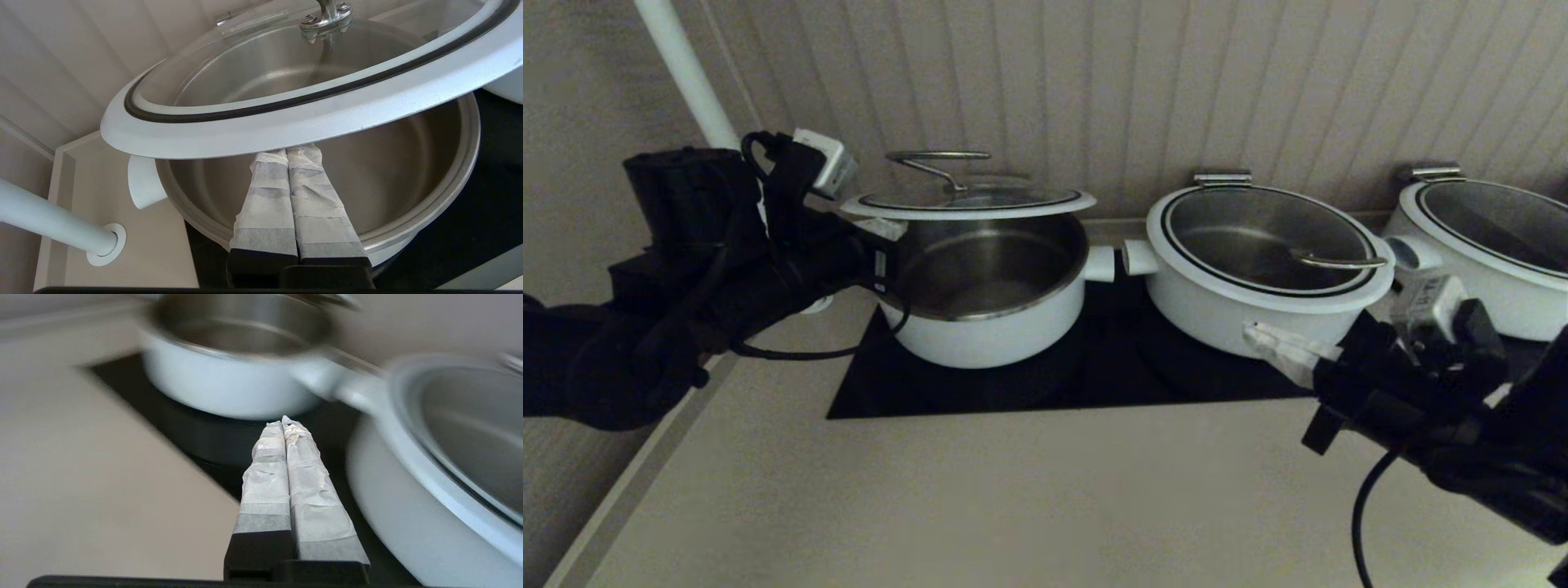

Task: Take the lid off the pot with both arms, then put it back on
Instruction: Open the pot lid completely

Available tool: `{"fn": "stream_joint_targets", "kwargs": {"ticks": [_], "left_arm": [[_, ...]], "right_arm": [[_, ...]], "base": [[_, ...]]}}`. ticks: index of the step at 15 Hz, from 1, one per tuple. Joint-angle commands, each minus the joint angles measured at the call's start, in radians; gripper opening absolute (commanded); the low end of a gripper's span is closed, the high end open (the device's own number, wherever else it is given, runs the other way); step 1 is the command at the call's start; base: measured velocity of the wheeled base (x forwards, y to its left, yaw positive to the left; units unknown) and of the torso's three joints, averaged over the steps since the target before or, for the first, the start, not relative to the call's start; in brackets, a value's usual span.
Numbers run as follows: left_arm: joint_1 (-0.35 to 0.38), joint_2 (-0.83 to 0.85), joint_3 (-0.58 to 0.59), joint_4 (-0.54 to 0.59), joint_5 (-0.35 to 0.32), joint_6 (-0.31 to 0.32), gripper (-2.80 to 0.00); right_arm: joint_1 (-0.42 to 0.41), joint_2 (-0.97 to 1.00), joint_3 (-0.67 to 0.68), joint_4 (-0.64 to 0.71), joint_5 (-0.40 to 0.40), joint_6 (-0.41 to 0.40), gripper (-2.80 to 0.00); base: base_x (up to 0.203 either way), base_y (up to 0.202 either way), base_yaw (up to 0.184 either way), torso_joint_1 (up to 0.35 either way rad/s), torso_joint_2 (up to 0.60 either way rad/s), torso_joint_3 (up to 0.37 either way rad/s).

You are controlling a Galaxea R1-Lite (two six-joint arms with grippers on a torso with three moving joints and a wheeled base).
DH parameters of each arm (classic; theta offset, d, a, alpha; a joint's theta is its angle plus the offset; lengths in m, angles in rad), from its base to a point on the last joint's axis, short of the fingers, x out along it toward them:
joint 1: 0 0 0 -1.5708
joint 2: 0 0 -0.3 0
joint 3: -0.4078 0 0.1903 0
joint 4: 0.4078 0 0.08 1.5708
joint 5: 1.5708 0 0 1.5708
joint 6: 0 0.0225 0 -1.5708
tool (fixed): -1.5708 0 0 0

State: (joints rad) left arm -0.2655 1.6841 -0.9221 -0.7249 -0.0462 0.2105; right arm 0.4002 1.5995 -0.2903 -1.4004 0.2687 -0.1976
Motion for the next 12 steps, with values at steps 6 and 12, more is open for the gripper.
{"fn": "stream_joint_targets", "kwargs": {"ticks": [6, 12], "left_arm": [[0.0, -0.011, 0.005, -0.005, 0.022, 0.003, -2.8], [-0.003, 0.001, 0.005, -0.006, 0.024, 0.001, -2.8]], "right_arm": [[-0.13, -0.098, 0.152, -0.014, -0.248, 0.071, -2.8], [-0.369, -0.298, 0.279, 0.044, -0.254, 0.078, -2.8]], "base": [[0.0, 0.0, 0.0, 0.0, 0.0, 0.0], [0.0, 0.0, 0.0, 0.0, 0.0, 0.0]]}}
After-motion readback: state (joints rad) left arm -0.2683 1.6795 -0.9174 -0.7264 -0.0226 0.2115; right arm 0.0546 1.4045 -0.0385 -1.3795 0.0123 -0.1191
